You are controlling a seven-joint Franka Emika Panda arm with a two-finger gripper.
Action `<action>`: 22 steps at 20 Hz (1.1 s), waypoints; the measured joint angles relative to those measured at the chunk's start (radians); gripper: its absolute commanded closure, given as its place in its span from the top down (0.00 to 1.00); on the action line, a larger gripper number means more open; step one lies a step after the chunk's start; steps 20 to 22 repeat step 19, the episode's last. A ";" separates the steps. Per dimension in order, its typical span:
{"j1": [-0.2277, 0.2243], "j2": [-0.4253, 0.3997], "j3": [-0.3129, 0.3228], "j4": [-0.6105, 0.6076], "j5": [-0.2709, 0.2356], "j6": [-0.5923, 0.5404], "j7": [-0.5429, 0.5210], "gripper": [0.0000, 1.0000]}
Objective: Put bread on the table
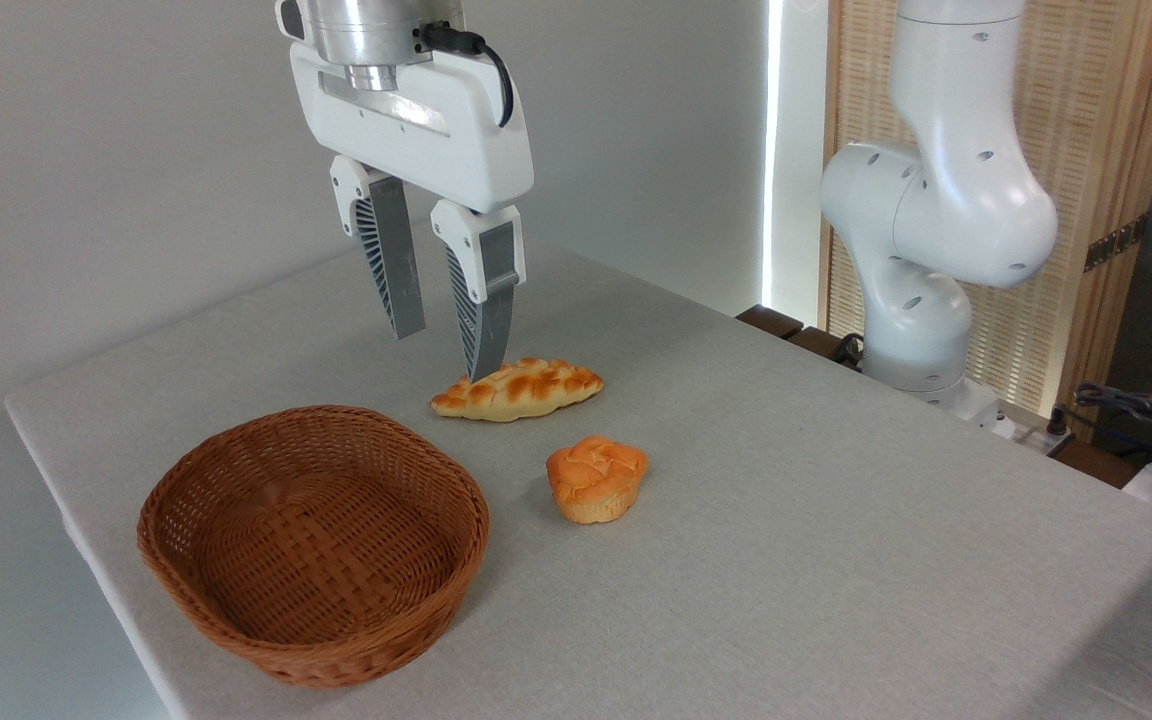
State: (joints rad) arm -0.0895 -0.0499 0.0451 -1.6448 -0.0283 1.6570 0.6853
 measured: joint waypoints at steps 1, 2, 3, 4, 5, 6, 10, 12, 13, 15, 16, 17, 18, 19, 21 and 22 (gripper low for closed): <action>-0.001 0.000 0.001 0.000 0.000 -0.001 0.000 1.00; -0.002 0.000 0.001 0.000 0.000 -0.001 0.000 1.00; -0.003 0.000 0.001 0.000 0.000 -0.001 0.000 1.00; -0.004 0.000 0.001 0.000 0.000 -0.001 0.000 1.00; -0.004 0.000 0.001 0.000 0.000 -0.001 0.000 1.00; -0.004 0.000 0.001 0.000 0.000 -0.001 0.000 1.00; 0.003 0.000 -0.010 0.000 0.000 -0.001 0.000 1.00; 0.020 0.000 -0.031 0.000 0.000 -0.001 0.000 1.00; 0.025 0.000 -0.036 0.000 0.000 -0.001 0.000 1.00; 0.030 0.000 -0.039 0.000 0.000 -0.001 0.000 1.00; 0.030 0.001 -0.039 0.000 0.000 -0.001 0.000 1.00; 0.031 0.001 -0.039 0.000 0.000 -0.002 0.000 1.00; 0.031 0.001 -0.039 0.000 0.000 -0.002 0.000 1.00; 0.031 0.002 -0.039 0.000 0.000 -0.002 0.000 1.00; 0.031 0.002 -0.039 0.000 0.000 -0.002 0.000 1.00; 0.031 0.002 -0.039 0.000 0.000 -0.002 0.000 1.00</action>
